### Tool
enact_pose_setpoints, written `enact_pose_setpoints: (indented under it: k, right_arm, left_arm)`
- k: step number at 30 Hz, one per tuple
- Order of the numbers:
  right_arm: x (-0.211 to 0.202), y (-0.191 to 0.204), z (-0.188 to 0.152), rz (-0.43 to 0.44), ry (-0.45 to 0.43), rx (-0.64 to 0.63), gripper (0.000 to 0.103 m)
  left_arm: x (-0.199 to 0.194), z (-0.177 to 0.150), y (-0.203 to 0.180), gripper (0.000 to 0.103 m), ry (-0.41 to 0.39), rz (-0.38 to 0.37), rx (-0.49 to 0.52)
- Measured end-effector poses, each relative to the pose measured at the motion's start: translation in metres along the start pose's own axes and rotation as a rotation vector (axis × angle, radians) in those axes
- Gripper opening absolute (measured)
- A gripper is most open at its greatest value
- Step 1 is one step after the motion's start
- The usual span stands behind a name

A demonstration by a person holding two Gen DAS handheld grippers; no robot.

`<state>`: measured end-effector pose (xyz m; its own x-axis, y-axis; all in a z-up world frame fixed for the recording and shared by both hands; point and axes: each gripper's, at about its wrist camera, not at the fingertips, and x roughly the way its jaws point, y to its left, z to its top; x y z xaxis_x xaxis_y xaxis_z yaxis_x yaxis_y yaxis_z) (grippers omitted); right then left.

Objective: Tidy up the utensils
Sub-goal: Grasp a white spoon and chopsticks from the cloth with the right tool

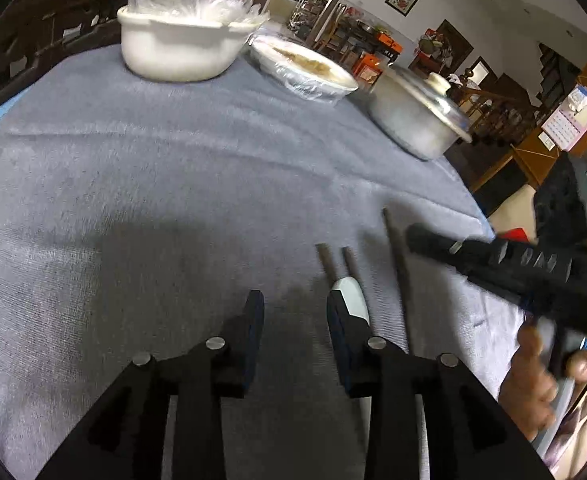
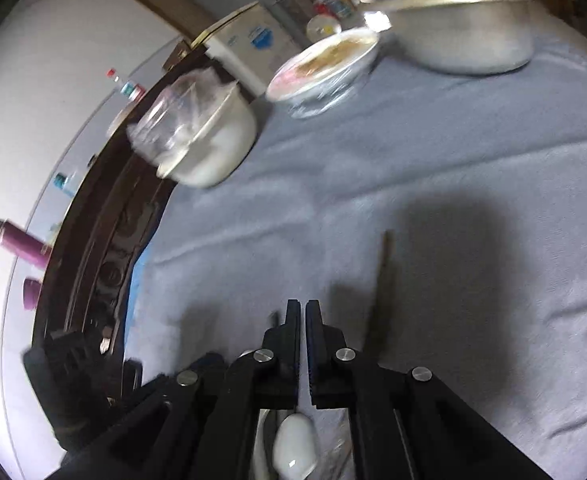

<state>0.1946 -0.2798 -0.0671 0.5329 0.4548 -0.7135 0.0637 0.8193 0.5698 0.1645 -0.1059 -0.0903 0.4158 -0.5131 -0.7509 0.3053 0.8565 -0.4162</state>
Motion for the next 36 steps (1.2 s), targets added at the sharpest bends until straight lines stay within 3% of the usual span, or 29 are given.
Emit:
enact_pose_setpoints:
  k: [6,9,11,12,13,16,19,26,36]
  right_arm:
    - [0.007,0.007,-0.009,-0.028,0.070,-0.011,0.006]
    - [0.006,0.003,-0.010,-0.047,0.100,-0.005,0.012]
    - [0.002,0.003,-0.013,-0.051,0.106,-0.015,0.027]
    - [0.000,0.005,-0.015,-0.053,0.109,-0.025,0.034]
    - [-0.002,0.007,-0.018,-0.064,0.110,-0.040,0.034]
    - [-0.011,0.011,-0.031,-0.046,0.123,-0.071,0.034]
    - [-0.016,0.015,-0.048,-0.048,0.153,-0.117,0.034]
    - [0.001,0.031,-0.069,-0.155,0.213,-0.199,0.035]
    - [-0.010,0.031,-0.081,-0.196,0.146,-0.239,0.030]
  left_arm:
    - [-0.007,0.003,-0.018,0.045,-0.003,0.020,0.056]
    - [0.012,0.005,-0.018,0.045,0.056,0.018,0.058]
    - [0.020,0.002,-0.018,0.037,0.071,0.018,0.063]
    - [0.020,0.002,-0.018,0.022,0.060,0.023,0.076]
    - [0.023,0.001,-0.018,0.009,0.071,0.034,0.090]
    - [0.021,-0.002,-0.018,0.004,0.062,0.044,0.102]
    - [0.011,-0.006,-0.011,0.002,0.042,0.057,0.106]
    - [-0.034,-0.014,0.000,0.002,-0.024,0.072,0.106]
    - [-0.118,-0.044,-0.004,0.002,-0.140,0.123,0.108]
